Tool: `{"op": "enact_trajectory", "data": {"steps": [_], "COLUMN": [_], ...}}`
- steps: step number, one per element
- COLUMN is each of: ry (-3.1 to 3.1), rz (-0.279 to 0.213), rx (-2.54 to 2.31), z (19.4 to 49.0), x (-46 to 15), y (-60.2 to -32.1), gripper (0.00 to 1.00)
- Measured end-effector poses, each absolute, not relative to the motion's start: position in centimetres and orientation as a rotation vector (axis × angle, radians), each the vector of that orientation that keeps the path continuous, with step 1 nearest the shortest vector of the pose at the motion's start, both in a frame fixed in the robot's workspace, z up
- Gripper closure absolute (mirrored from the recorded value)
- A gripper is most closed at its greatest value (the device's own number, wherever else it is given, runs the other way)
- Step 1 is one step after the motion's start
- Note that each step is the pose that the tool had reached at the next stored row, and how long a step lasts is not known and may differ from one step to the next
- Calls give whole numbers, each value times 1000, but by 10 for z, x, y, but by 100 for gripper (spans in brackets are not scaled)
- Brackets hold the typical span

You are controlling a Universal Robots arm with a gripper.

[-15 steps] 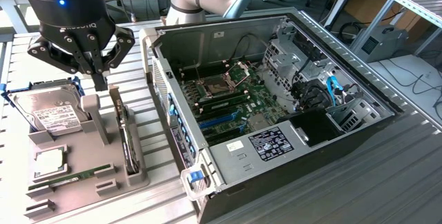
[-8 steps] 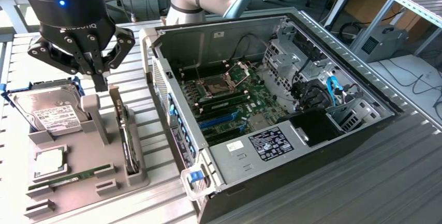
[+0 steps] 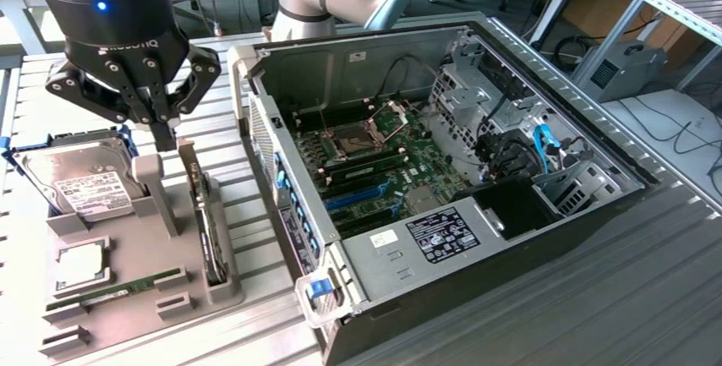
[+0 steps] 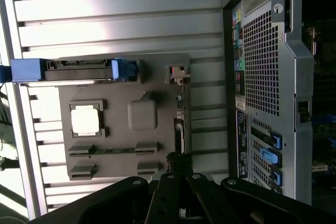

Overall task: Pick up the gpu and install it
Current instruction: 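Reach for the gpu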

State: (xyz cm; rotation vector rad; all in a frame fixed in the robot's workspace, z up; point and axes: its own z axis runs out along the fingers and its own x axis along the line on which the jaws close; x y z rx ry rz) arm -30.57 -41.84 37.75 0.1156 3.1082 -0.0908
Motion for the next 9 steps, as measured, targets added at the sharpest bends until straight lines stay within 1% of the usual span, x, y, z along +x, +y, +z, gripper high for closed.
{"op": "enact_trajectory", "data": {"steps": [9], "ry": [3108], "rz": [-100], "rx": [115], "z": [375], "x": [-305], "y": [-419], "gripper": [89]}}
